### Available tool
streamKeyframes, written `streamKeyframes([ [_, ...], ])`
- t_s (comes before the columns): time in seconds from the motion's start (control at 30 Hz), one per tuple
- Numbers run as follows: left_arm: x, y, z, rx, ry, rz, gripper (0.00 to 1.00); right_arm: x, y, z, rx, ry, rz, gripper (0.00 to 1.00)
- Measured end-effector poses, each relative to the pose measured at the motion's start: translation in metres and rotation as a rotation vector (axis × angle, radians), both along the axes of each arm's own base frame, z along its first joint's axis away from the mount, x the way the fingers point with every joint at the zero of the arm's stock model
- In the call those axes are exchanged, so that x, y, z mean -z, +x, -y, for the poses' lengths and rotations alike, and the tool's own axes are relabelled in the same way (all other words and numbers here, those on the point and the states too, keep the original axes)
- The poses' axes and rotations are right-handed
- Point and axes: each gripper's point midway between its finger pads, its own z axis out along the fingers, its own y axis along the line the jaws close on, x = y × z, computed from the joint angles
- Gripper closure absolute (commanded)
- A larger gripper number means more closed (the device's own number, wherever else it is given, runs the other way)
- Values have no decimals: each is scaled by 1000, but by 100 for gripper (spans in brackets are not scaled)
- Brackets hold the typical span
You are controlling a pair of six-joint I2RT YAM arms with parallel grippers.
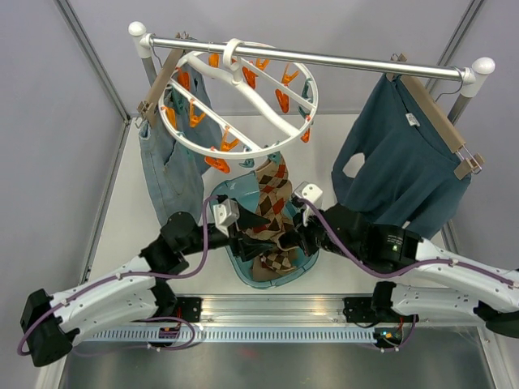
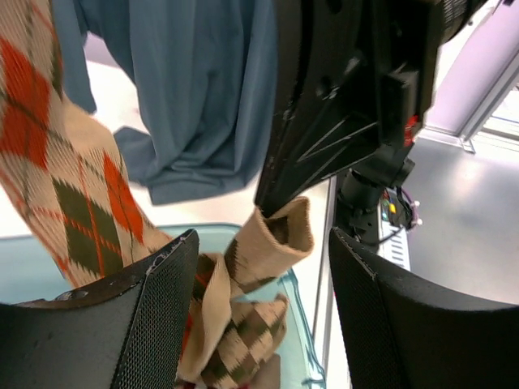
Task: Clip the socks to the hanger
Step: Pick up the sock from the bin.
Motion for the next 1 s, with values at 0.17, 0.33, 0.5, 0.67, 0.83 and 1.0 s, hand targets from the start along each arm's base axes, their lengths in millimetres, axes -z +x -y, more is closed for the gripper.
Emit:
streamKeyframes([
  [0.17, -7, 8, 7, -5, -4, 43, 29, -30, -3, -4, -25, 62, 16, 100],
  [0.33, -17, 9, 8, -5, -32, 90, 29, -52, -5, -3, -39, 93, 31, 100],
  [0.5, -35, 4, 3, 0, -80, 158, 30, -69, -5, -3, -44, 112, 46, 100],
  [0.67, -33, 1, 6, 29, -65, 171, 30, -78, -4, -5, -47, 111, 52, 100],
  [0.83, -30, -1, 9, 52, -54, 167, 30, -86, -2, -9, -49, 111, 56, 100],
  [1.0, -29, -2, 13, 73, -47, 163, 31, -90, -1, -14, -53, 111, 59, 100],
])
